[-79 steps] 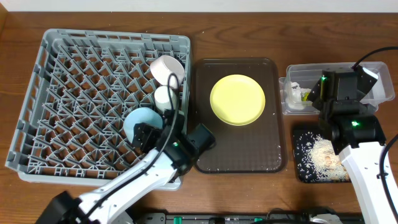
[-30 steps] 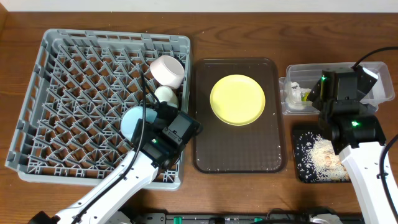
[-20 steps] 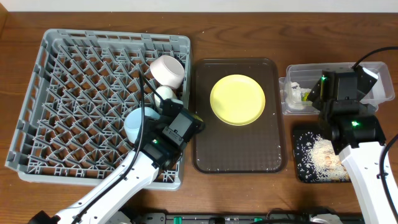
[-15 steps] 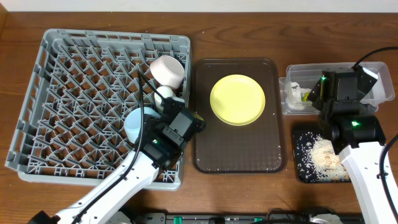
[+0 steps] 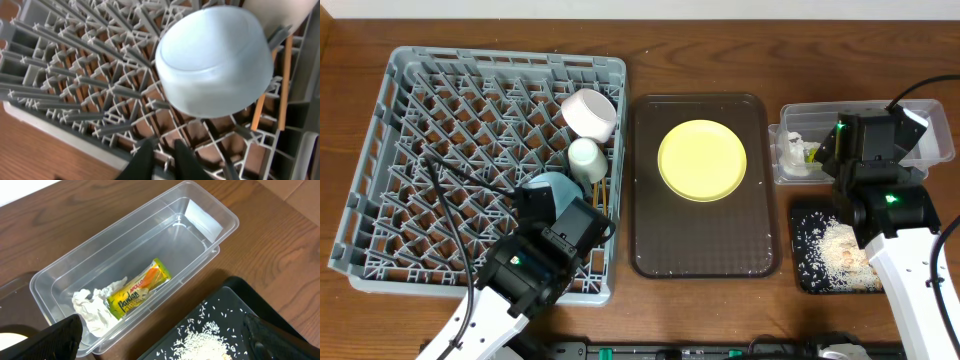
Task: Sort waste into correct bins and load items into the dishwasher rack
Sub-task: 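Tilt the blue bowl upright against the rack's right edge, then release the blue bowl and raise the left gripper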
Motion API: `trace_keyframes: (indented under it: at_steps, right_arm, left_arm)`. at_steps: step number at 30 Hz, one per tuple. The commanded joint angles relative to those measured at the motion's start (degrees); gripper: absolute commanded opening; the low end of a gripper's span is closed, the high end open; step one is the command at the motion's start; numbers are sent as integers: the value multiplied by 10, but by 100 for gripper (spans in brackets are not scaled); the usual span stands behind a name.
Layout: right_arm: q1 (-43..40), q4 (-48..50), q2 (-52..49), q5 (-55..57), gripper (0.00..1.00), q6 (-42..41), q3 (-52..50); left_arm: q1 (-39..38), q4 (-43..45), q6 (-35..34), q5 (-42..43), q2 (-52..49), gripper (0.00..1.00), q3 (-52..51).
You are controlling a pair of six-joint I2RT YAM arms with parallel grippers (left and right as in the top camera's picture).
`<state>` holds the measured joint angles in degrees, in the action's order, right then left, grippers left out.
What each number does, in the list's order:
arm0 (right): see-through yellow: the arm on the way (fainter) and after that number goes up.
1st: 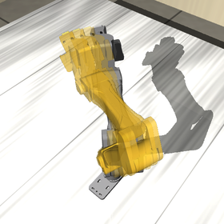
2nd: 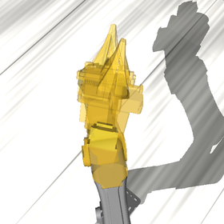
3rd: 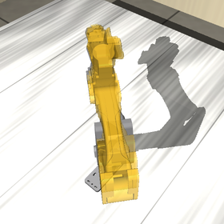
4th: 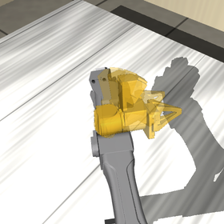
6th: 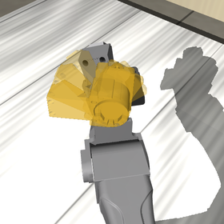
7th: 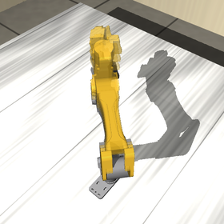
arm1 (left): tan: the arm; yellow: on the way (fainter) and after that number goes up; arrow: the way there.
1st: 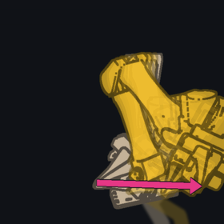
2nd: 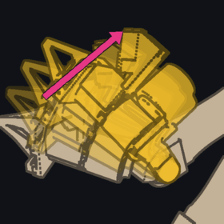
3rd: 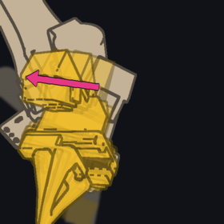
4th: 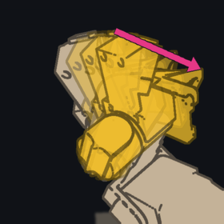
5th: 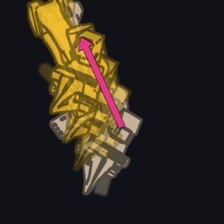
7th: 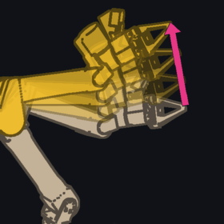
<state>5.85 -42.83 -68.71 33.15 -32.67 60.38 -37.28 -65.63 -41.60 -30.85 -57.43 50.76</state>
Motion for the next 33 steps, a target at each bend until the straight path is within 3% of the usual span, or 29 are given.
trace_keyframes:
  at_steps: [1, 13, 18, 26, 33]
  right_arm:
    - [-2, -1, 4, 9, 99, -7, 6]
    - [-2, -1, 4, 9, 99, -7, 6]
    - [-2, -1, 4, 8, 99, -7, 6]
    - [-2, -1, 4, 9, 99, -7, 6]
    - [-2, -1, 4, 9, 99, -7, 6]
  left_arm:
    - [1, 0, -61, 24, -10, 14, -10]
    - [4, 74, -60, 17, -122, 14, -20]
    - [10, 132, -14, 17, -160, 15, -20]
    - [68, 191, 11, 21, -156, 15, -19]
    - [91, 216, 72, 101, -146, 16, -8]
